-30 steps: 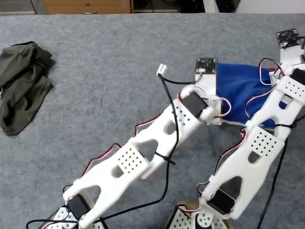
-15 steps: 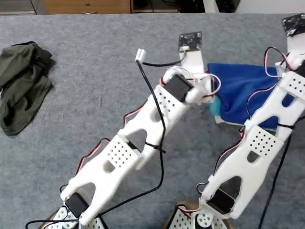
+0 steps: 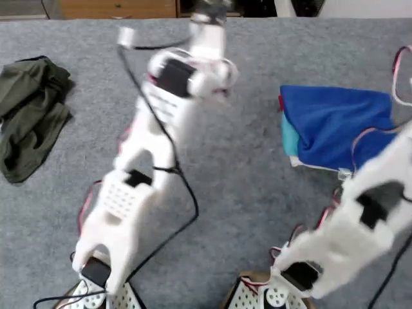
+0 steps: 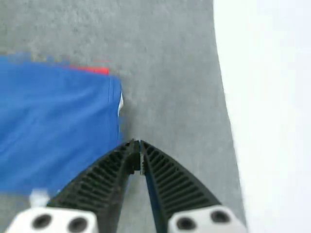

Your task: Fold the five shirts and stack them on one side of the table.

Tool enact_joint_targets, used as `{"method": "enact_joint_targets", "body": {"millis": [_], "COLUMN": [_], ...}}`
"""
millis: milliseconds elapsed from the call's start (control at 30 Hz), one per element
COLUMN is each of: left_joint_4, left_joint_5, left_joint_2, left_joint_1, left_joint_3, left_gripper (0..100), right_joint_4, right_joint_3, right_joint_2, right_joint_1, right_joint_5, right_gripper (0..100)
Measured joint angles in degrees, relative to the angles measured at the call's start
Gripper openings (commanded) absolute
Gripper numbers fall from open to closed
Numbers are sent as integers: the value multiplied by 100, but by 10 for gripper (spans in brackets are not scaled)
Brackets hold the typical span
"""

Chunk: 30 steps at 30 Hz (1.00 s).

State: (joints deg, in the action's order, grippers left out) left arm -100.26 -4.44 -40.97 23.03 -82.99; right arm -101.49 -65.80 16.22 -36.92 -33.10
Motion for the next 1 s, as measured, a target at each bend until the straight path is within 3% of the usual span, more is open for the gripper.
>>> {"method": "enact_joint_targets", "body": {"millis": [167, 300, 433, 500, 600, 700, 900, 1000], "left_joint_4": [0, 9, 853, 1565, 2796, 3789, 4475, 4475], "left_joint_5": [44, 290, 879, 1011, 905, 756, 580, 545], "left_joint_2": [1618, 3007, 3930, 4097, 4079, 3613, 1996, 1037], "left_joint_1": [-914, -2048, -3727, -4642, -5837, -6444, -7209, -7385], "left_joint_3": [1969, 3877, 5653, 6453, 7508, 8246, 8141, 7640], "left_gripper": [19, 19, 24, 74, 187, 186, 174, 52], "right_joint_4": [18, 475, 1099, 1319, 1547, 1609, 1626, 1626], "right_joint_3": [3402, 5952, 8079, 8923, 9846, 10338, 10664, 10673], "right_joint_2": [-2470, -4176, -5609, -6233, -6989, -7446, -7569, -7578], "right_joint_1": [-26, 97, 554, 844, 1231, 1530, 1837, 1864], "right_joint_5": [0, -9, -334, -448, -484, -484, -484, -484], "right_gripper": [4, 4, 4, 5, 5, 5, 5, 5]}}
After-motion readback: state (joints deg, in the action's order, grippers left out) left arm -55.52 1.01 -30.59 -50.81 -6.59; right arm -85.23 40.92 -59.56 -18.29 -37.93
